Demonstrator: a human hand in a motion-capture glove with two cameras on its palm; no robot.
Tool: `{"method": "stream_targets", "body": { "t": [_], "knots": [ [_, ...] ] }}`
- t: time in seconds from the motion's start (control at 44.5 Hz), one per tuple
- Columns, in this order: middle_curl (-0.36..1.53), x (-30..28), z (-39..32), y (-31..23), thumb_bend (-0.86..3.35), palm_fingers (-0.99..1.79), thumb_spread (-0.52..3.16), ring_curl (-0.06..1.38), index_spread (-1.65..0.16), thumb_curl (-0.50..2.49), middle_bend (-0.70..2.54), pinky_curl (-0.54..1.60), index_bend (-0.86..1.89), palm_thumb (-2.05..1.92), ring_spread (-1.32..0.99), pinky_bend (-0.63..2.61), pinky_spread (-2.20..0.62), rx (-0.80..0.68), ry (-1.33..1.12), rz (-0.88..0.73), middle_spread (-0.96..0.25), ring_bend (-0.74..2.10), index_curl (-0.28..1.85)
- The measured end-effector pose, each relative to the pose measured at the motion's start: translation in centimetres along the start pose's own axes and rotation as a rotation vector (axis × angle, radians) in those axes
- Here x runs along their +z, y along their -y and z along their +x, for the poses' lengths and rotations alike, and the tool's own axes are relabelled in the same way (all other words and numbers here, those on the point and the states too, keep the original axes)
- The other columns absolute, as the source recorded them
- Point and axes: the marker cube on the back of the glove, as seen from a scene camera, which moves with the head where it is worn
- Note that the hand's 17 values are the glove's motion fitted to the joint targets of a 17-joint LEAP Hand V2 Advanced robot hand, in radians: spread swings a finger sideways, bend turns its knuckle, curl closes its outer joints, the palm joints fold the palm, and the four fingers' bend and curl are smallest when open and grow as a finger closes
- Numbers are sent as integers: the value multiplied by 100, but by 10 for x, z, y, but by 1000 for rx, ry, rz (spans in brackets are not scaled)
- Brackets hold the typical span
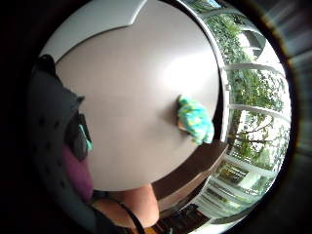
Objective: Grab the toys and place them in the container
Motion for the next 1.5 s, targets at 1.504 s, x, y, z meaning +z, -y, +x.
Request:
{"method": "stream_targets", "body": {
  "t": [1.504],
  "knots": [
    [91,-201,-118,210,-2,66,49,82,-31,113,116,61,93,55,-44,118,-25,344,-94,181,-18,108,108]
  ]
}}
